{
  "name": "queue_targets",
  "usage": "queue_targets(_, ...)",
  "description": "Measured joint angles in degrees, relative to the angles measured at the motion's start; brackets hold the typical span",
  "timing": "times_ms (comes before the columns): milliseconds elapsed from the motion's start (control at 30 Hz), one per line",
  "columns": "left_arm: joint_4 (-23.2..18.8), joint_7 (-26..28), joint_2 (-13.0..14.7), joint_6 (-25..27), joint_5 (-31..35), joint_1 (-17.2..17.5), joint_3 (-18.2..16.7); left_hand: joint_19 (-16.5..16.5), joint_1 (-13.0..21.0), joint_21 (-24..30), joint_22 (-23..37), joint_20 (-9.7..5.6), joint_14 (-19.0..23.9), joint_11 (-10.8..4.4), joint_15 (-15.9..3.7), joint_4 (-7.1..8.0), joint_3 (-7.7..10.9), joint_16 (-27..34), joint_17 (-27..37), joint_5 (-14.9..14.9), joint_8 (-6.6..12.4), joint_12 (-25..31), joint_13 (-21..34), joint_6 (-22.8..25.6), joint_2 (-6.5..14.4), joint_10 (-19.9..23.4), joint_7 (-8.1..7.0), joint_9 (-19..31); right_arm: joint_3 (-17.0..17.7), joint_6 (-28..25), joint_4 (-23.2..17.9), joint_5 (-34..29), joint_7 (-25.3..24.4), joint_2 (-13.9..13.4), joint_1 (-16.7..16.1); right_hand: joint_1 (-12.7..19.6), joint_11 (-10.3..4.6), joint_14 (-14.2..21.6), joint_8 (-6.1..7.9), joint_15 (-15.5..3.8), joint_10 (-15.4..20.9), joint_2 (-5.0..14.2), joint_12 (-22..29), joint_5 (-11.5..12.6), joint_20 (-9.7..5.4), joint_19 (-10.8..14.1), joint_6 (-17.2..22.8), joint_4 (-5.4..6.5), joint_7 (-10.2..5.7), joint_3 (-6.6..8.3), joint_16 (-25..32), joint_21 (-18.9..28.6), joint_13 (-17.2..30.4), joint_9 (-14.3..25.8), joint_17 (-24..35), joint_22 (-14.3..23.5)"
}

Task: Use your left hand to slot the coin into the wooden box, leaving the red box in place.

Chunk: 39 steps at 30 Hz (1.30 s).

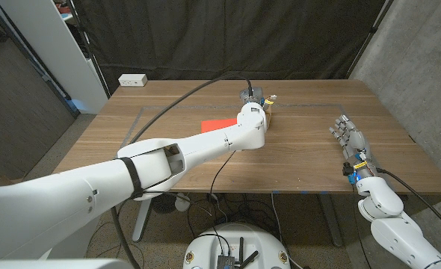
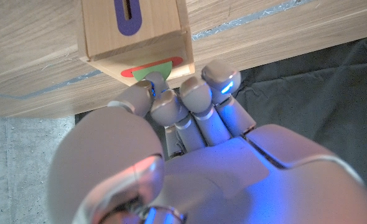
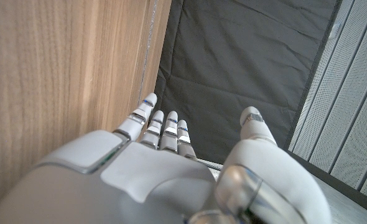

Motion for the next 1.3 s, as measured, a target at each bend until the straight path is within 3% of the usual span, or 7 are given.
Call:
queue_targets(267,-0.34,-0.15,0.16,0.34,-0.38,-0.08,0.02,0.16,-1.92,-0.45,-0.23,-0.17,0.0,0.0,0.0,0.17,-0.92,-0.17,-0.19,0.0,-1.8,-0.02,0.0,0.06,-0.87,0.0,0.06,-0.91,0.0,0.02,-0.1,-0.19,-0.2,0.04,-0.03,0.0,0.0,0.0,0.0,0.0,0.0,0.0,0.0,0.0,0.0,0.0,0.0,0.0,0.0,0.0,0.0,0.0,0.0,0.0,0.0,0.0)
queue_targets(1300,-3.29,1.12,1.24,-0.03,-1.39,-0.01,-1.67,0.66,-3.87,-0.89,0.03,-0.28,0.12,-0.14,-0.11,0.0,-0.74,-0.41,-0.12,0.0,-6.4,-0.64,0.08,0.76,-0.26,-0.16,-0.19,-2.48,-0.1,0.39,-0.56,-1.03,-0.62,0.26,0.23,0.01,0.0,0.22,0.0,-0.22,0.0,0.01,0.0,0.0,-0.11,0.53,0.0,0.0,0.0,0.0,0.0,0.0,0.0,0.0,0.0,0.0)
